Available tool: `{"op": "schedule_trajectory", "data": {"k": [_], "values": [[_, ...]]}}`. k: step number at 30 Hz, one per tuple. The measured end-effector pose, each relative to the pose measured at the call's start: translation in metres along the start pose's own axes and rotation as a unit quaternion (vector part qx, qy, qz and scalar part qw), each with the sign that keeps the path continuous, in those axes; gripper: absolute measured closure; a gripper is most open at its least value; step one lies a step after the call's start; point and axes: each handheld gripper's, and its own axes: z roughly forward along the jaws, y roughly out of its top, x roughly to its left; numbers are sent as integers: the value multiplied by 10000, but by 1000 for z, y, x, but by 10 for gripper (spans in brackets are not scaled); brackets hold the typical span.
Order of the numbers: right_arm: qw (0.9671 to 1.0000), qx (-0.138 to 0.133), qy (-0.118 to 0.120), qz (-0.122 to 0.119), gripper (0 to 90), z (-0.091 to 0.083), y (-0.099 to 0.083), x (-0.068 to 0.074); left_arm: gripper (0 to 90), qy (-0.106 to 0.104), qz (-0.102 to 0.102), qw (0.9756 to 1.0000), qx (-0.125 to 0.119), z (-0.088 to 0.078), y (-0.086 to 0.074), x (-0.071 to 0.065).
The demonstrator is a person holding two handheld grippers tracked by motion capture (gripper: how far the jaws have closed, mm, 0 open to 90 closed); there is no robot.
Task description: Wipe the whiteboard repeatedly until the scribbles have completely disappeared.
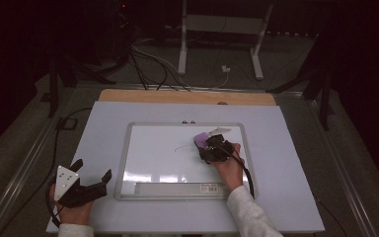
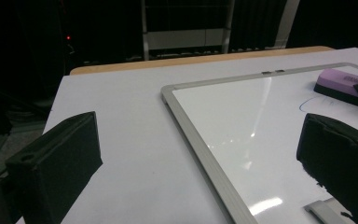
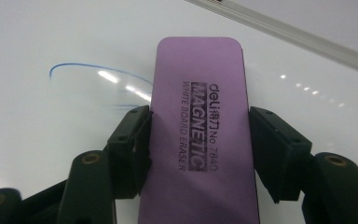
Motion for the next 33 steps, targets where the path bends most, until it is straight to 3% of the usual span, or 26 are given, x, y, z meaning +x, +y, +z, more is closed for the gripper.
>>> {"op": "schedule_trajectory", "data": {"k": [4, 7, 8, 10, 12, 15, 17, 20, 22, 25, 29, 33], "values": [[9987, -35, 443, -265, 416, 1, 1, 21, 6, 1, -5, 10000, 12, 1, 0, 0], [9948, -23, 904, -461, 416, 1, 2, 40, 6, -4, -1, 10000, 4, 0, 0, 0], [9940, -32, 960, -529, 416, 1, 3, 45, 6, -6, -2, 10000, 7, 0, 0, 0], [9939, -33, 876, -670, 416, 0, 4, 50, 6, -9, -11, 10000, 1, 0, 0, 1], [9951, -11, 822, -557, 417, 1, 4, 44, 6, 0, -13, 10000, -2, 0, 0, 1], [9987, 1, 409, -313, 417, 2, 4, 26, 6, 6, -23, 10000, -6, 0, 0, 1], [9999, 17, 156, -30, 417, 3, 3, 8, 6, 4, -15, 10000, -7, -1, 0, 1], [9994, 32, -172, 290, 417, 2, 0, -14, 6, 3, -17, 10000, -2, 0, 0, 1], [9990, 40, -191, 399, 417, 2, -1, -20, 6, -1, -11, 10000, 0, 0, 0, 0], [9993, 34, -310, 210, 417, 2, 1, -14, 6, 5, 0, 10000, 4, 0, 0, 0], [10000, 5, 49, 12, 417, 5, 5, 4, 6, 5, 3, 10000, -1, 0, 0, 0], [9977, -52, 441, -518, 417, 4, 7, 35, 6, 3, -9, 10000, 3, 1, 0, 1]]}}
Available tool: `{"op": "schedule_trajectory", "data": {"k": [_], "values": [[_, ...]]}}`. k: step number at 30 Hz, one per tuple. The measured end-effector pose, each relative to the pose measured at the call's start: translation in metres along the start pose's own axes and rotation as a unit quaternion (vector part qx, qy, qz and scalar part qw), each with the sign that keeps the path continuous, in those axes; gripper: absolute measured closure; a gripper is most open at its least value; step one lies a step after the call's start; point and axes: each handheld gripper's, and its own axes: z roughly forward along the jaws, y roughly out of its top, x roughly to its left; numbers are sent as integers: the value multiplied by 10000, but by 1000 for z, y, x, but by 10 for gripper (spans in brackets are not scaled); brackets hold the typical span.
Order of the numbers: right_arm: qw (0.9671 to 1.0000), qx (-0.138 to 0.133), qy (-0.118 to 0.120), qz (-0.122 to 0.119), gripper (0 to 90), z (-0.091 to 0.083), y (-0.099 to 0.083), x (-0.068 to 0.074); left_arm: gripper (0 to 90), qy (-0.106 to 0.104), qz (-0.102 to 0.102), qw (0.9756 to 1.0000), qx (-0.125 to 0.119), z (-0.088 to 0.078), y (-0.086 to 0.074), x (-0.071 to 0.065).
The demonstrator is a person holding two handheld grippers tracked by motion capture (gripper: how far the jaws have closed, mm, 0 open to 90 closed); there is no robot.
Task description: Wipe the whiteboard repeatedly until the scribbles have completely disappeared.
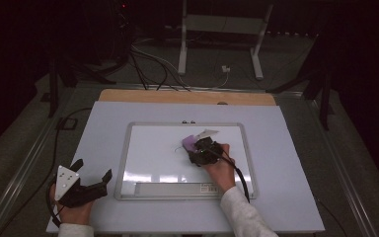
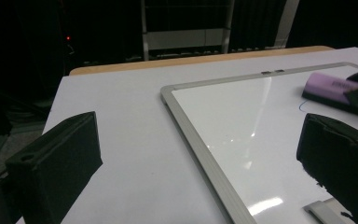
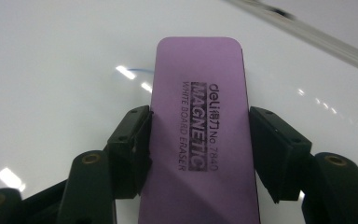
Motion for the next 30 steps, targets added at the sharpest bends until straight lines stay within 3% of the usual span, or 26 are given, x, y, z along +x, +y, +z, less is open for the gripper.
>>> {"op": "schedule_trajectory", "data": {"k": [2, 4, 8, 12, 14, 16, 22, 27, 30], "values": [[9997, 9, 177, -190, 417, -1, 0, 9, 6, 2, 2, 10000, 15, 0, 0, 0], [9996, 11, 204, -169, 417, -2, 0, 6, 6, -3, 11, 10000, 7, 0, 0, 0], [9996, 51, -161, 224, 417, -2, -4, -18, 6, 1, -10, 10000, -2, -1, 0, 0], [9953, 89, -564, 783, 417, -6, -11, -52, 6, -1, -9, 10000, 0, 0, 0, 0], [9941, 85, -522, 951, 417, -6, -13, -60, 6, 0, 1, 10000, 9, 0, 0, -1], [9949, 89, -629, 785, 417, -5, -10, -54, 6, -6, 16, 10000, 19, 1, 0, -1], [9994, 66, -113, 323, 417, 7, 6, -16, 6, -11, 17, 10000, 18, 1, 0, -2], [9992, 41, 324, -215, 417, 10, 14, 21, 6, -3, -7, 10000, 4, 0, 0, 0], [9992, 62, 311, -255, 417, 11, 16, 21, 6, 2, -5, 10000, 1, -1, 0, 0]]}}
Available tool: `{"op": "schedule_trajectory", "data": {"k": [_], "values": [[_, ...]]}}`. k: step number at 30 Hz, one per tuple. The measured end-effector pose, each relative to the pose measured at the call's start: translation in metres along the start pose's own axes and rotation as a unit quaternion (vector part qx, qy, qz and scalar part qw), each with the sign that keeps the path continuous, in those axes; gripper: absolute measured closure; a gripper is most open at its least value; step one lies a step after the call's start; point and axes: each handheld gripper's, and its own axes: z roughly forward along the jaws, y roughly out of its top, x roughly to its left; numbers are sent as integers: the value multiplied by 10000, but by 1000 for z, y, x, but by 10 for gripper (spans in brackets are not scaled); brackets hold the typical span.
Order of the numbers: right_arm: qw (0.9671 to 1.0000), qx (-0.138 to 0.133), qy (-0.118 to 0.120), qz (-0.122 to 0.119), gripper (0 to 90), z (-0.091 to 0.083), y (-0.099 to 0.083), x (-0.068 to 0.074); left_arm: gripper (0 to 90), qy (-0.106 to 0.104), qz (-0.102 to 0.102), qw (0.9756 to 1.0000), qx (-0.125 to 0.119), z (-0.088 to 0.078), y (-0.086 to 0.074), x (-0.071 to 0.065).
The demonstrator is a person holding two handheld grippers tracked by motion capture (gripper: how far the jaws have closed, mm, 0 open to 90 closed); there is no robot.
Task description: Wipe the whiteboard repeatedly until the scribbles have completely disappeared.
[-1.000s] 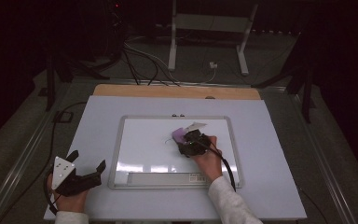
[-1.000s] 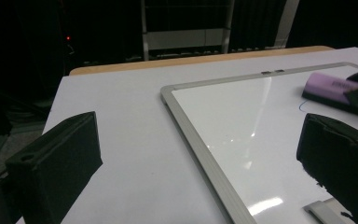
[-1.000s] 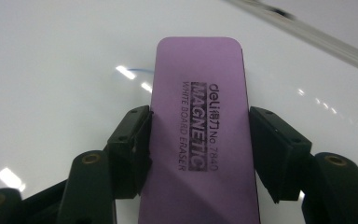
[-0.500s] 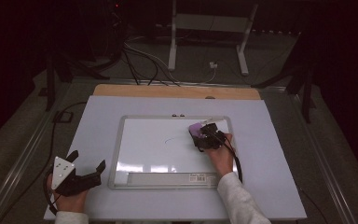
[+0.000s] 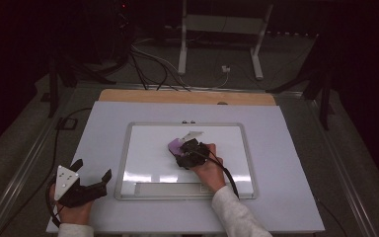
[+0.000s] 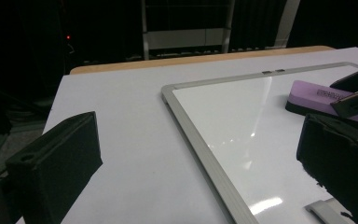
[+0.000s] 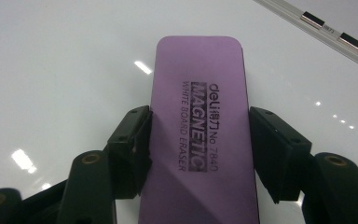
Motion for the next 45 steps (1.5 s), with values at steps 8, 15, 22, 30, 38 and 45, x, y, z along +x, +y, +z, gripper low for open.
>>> {"op": "schedule_trajectory", "data": {"k": [8, 15, 22, 30, 38, 45], "values": [[9947, 79, -718, 729, 417, -4, -7, -42, 6, -2, -16, 10000, -9, 0, 0, 0], [9995, 29, -281, 168, 417, 2, 3, -6, 6, -5, 8, 10000, -4, 0, 1, -1], [9993, 69, -363, 88, 417, 5, 7, 2, 6, 9, -29, 10000, -25, -1, 0, 1], [9927, 146, -1055, 559, 417, -1, -1, -30, 6, 10, -12, 10000, -19, -1, 0, 0], [9996, 5, -279, 43, 417, 2, 4, 15, 6, 8, -19, 10000, -13, -1, 0, 0], [9973, 57, -574, 463, 416, -3, -4, -20, 6, 10, -31, 10000, -23, -1, 0, 1]]}}
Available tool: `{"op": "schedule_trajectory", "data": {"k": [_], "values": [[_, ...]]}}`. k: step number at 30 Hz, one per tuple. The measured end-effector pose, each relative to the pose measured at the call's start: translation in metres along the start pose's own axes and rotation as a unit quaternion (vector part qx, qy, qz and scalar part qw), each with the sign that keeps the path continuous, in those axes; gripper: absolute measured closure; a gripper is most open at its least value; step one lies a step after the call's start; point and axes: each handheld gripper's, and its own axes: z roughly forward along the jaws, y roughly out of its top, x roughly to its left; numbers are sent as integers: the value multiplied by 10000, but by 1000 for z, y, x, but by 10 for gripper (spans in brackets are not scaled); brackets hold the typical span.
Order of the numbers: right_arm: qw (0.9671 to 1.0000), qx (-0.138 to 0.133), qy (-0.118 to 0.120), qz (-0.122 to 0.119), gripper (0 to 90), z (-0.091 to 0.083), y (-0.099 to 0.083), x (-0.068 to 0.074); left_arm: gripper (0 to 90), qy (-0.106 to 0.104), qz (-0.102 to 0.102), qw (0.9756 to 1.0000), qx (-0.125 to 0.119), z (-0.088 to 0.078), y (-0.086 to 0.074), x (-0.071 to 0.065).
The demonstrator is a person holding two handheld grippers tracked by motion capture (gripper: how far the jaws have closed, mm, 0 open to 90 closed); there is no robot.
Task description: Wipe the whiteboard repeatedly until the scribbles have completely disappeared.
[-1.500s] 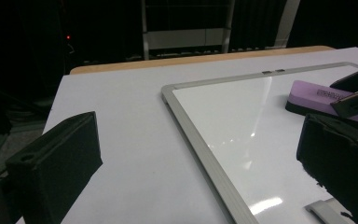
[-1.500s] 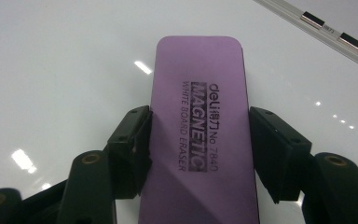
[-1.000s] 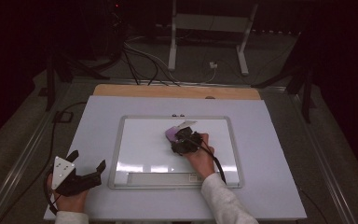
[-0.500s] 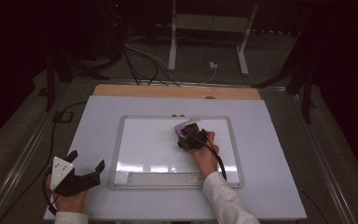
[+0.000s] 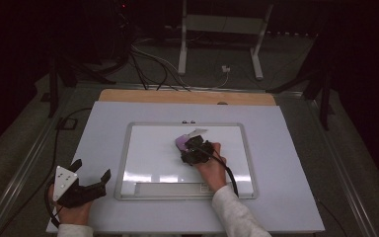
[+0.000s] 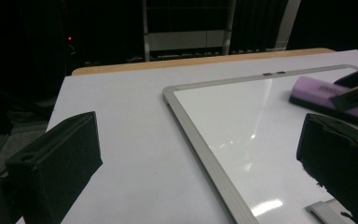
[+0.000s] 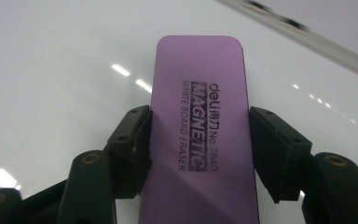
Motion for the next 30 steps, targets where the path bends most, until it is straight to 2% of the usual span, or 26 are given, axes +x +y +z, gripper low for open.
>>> {"op": "schedule_trajectory", "data": {"k": [2, 5, 10, 13, 18, 23, 27, 30], "values": [[9998, 23, -94, 201, 416, -2, -5, -15, 6, 0, 16, 10000, 13, 0, 0, -1], [9992, 54, -195, 347, 416, -7, -11, -30, 6, -8, 29, 10000, 20, 1, 0, -1], [9989, 54, -162, 441, 416, -16, -22, -42, 6, 9, 27, 10000, 34, 0, 0, -1], [9987, 47, -63, 507, 415, -20, -29, -48, 6, 10, 26, 10000, 36, 0, 0, -1], [9994, 85, 55, 332, 413, -24, -33, -50, 6, 8, 26, 10000, 40, 0, -1, -1], [9996, 98, 91, 263, 398, -27, -35, -51, 6, 27, 10, 10000, 26, 0, -1, 0], [9998, 112, 84, 147, 331, -27, -37, -49, 6, 15, 33, 10000, 34, 0, 0, -1], [10000, -4, 42, 67, 275, -31, -37, -47, 6, 15, 36, 10000, 27, 0, 0, -1]]}}
